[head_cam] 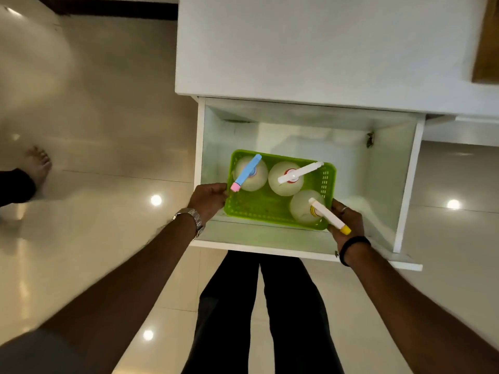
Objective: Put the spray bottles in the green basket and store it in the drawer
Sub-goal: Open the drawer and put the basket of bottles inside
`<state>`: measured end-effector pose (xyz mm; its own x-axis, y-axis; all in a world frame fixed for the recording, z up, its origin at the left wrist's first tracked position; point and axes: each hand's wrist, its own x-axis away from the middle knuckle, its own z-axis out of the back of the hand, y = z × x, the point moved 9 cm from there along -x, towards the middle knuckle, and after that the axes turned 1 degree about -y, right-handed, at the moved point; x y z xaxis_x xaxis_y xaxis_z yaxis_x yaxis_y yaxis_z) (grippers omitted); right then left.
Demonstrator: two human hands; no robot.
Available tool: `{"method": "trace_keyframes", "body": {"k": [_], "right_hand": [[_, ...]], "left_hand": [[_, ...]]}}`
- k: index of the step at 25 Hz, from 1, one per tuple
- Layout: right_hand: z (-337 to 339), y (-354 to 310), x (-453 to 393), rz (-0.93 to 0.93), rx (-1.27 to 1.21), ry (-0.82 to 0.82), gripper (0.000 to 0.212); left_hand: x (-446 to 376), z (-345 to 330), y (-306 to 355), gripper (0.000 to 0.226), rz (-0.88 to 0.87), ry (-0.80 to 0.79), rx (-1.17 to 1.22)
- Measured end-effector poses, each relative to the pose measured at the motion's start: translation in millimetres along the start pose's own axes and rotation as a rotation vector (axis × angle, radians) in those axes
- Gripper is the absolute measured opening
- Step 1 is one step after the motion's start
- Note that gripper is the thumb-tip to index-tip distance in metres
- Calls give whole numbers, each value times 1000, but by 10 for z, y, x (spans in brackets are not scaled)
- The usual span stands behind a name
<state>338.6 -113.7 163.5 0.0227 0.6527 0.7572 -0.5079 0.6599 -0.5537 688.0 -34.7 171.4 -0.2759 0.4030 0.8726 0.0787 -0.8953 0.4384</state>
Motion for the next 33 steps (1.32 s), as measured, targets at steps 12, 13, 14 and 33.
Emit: {"method": "trace_keyframes", "body": {"k": [12, 13, 14, 33], "right_hand": [[-468, 919, -941, -325, -51, 63, 37], [-476, 951, -938, -332, -41, 64, 37], [-497, 971, -933, -351, -74, 66, 35], [-1125, 468, -565, -488, -196, -237, 80]], "left_hand": [[-784, -462, -700, 88, 397, -111, 114], [-775, -463, -704, 89, 406, -95, 141], [-748, -447, -687, 89, 414, -64, 181], [1105, -733, -710, 59, -70, 153, 71]]}}
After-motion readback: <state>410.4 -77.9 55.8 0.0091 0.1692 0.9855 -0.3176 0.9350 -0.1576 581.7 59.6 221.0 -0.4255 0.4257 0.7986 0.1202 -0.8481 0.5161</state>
